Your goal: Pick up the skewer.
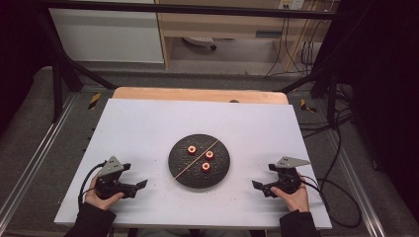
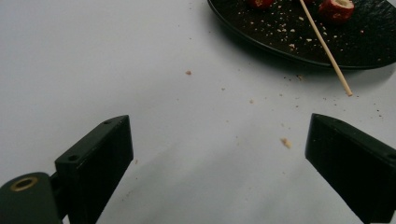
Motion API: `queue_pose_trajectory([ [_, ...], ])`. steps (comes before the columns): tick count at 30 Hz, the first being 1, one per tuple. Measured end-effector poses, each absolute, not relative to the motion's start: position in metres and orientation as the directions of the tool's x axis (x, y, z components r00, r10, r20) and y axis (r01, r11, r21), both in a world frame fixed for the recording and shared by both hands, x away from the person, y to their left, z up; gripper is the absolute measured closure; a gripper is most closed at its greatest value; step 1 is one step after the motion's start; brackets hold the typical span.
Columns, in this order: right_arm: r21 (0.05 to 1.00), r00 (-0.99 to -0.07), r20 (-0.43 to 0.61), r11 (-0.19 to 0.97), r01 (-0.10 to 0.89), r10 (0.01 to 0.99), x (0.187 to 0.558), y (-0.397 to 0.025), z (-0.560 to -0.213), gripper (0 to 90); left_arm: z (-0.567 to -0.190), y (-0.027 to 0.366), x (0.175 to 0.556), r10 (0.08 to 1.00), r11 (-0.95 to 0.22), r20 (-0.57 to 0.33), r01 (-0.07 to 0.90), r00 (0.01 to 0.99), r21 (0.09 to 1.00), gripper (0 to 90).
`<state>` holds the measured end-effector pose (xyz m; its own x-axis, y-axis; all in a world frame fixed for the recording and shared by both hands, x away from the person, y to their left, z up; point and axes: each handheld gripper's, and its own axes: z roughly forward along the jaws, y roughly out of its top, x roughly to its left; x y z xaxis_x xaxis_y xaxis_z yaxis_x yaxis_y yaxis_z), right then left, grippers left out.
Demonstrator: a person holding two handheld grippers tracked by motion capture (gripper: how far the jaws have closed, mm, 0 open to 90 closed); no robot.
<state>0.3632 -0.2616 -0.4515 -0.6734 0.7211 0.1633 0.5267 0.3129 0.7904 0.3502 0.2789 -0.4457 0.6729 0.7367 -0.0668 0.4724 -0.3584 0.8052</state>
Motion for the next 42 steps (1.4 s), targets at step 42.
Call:
queue_pose_trajectory([
  [42, 0.783, -0.669, 0.168, 0.314, 0.537, 0.724, 0.362, -0.261, -0.451, 0.5, -0.404, 0.214, 0.362, 0.705, -0.437, -0.036, 0.473, 0.708, 0.765, 7.7],
])
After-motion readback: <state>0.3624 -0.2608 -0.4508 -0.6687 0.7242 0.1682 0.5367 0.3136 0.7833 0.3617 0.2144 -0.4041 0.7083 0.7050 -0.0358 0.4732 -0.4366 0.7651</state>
